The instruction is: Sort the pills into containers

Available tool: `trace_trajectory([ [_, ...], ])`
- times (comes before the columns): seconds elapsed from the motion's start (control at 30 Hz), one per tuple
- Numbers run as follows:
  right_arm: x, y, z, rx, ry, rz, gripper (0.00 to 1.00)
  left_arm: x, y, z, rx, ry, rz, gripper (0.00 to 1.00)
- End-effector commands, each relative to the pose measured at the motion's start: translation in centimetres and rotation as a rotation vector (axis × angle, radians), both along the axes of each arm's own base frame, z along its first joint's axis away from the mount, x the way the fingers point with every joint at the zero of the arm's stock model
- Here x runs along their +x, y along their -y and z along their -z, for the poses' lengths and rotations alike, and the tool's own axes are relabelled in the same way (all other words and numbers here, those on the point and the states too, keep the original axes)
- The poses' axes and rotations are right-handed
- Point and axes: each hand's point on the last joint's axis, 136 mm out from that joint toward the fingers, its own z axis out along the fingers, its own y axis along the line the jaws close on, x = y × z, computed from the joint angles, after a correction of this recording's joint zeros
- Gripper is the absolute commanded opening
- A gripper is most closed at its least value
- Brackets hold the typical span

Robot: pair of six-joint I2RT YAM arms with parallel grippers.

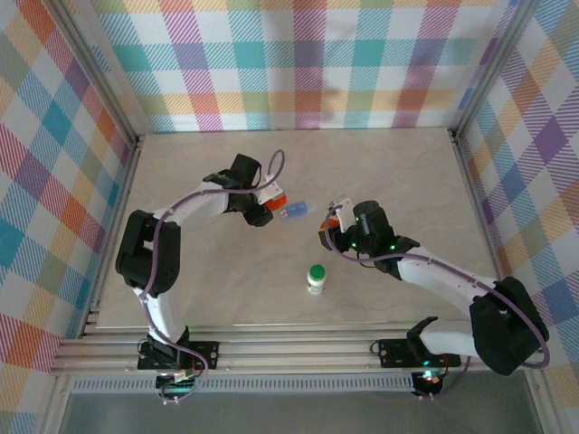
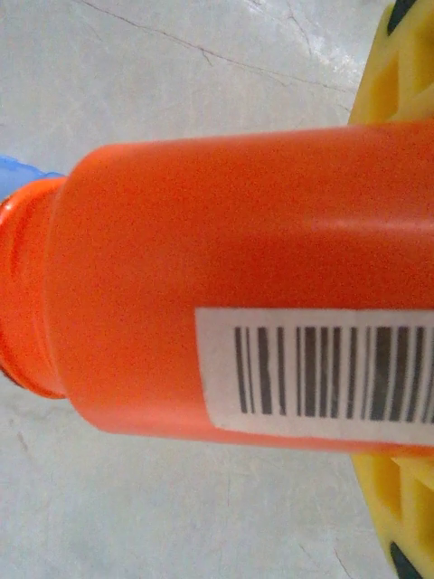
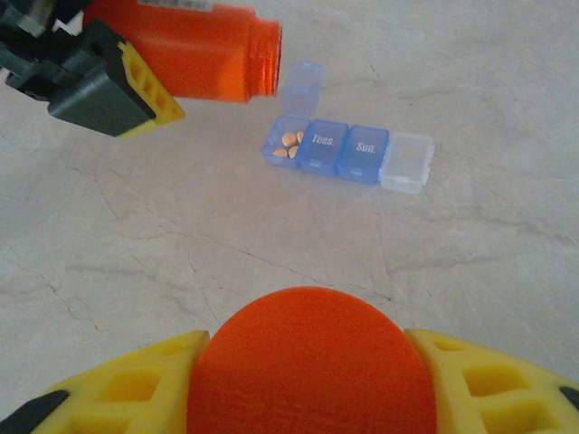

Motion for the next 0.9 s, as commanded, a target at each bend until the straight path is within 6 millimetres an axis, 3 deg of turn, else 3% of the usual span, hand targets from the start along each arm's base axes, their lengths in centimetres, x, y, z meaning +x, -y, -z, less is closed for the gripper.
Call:
trace_trajectory([
  [0.0,0.8,-0.3,-1.3,0.019,0.022,0.005,0.08,0.2,1.0,-3.1,-0.150,0.086,-0.023,0.00],
  [0.2,0.4,-0.7,-2.0,0.042,0.037,-0.024,0.08,-1.3,2.0,-7.8,-0.386,0.243,-0.047,0.00],
  [0.33,-0.5,-1.4,-3.5,0.105,0.073,-0.079,0.08,-3.6,1.9,-13.7,-0.619,0.463,-0.049,0.00],
  [0.47,-1.0,-1.5,-7.1,0.152,0.147,-0.106,0.08,-6.6,-0.3,-20.5,-0.812,0.797,-0.122,0.00],
  [0.53,-1.4,-1.7,-9.2,0.174,0.180,-0.133,0.09,-8.0,-0.9,-22.9,-0.888,0.876,-0.121,0.00],
  [0.73,-3.4,-3.6,-16.6,0.263,0.333,-0.321,0.10,-12.0,1.5,-25.9,-1.030,0.905,0.075,0.00],
  [0.87,-4.7,-4.6,-20.3,0.328,0.438,-0.433,0.09,-13.4,3.4,-25.7,-1.022,0.890,0.215,0.00],
])
